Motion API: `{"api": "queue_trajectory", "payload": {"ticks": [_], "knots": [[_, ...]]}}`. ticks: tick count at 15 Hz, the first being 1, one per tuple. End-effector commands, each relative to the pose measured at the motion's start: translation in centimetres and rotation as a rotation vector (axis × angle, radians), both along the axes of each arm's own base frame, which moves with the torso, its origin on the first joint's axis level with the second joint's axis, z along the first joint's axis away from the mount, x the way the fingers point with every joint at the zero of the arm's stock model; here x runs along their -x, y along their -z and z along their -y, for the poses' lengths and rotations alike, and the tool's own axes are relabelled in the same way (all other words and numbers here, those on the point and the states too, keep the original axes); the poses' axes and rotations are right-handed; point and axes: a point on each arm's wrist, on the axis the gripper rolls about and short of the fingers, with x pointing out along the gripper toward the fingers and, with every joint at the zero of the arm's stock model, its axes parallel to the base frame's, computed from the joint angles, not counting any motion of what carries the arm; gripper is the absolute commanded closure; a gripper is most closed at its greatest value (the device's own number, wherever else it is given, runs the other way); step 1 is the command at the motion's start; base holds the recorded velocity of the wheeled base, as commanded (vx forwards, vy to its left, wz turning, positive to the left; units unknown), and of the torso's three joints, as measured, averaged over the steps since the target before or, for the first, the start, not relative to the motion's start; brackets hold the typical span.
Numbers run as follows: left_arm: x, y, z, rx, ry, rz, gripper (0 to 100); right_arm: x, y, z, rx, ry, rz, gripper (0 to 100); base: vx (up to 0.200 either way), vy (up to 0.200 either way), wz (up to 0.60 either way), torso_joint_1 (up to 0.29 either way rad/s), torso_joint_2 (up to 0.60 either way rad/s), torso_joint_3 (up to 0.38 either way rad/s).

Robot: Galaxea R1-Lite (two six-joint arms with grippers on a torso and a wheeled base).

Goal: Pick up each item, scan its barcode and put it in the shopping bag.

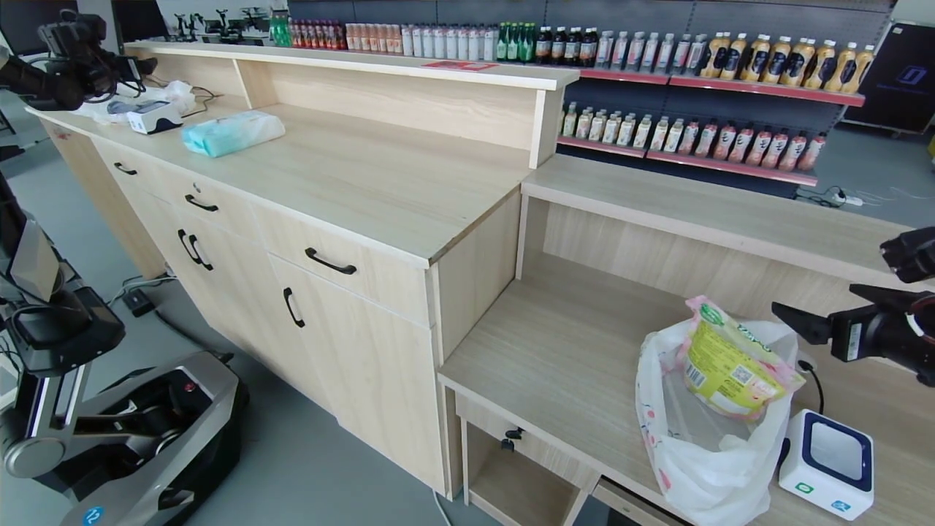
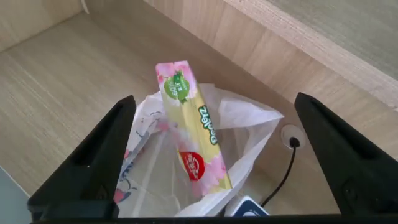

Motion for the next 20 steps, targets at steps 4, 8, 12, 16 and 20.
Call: {"api": "queue_trajectory", "payload": {"ticks": [4,8,12,16,20], "knots": [[0.0,0.0,0.0,0.0,0.0,-0.001,0,7.3,-2.9,0.5,0.116,0.138,0.052,0,0.0,0.0,-0.45,0.001,0.0,0.002],[0.0,0.0,0.0,0.0,0.0,-0.001,0,8.5,-2.7,2.5,0.12,0.376,-0.008,0,0.0,0.0,-0.6,0.007,0.0,0.001],[0.0,0.0,0.0,0.0,0.0,-0.001,0,9.1,-0.8,4.3,0.078,0.6,-0.168,0,0.0,0.0,-0.6,0.002,0.0,-0.001],[0.0,0.0,0.0,0.0,0.0,-0.001,0,8.2,1.2,7.0,0.041,0.684,-0.258,0,0.0,0.0,-0.45,0.002,0.0,0.001],[0.0,0.0,0.0,0.0,0.0,-0.001,0,4.8,4.1,10.3,-0.066,0.58,-0.256,0,0.0,0.0,0.0,0.0,0.0,0.0]]}}
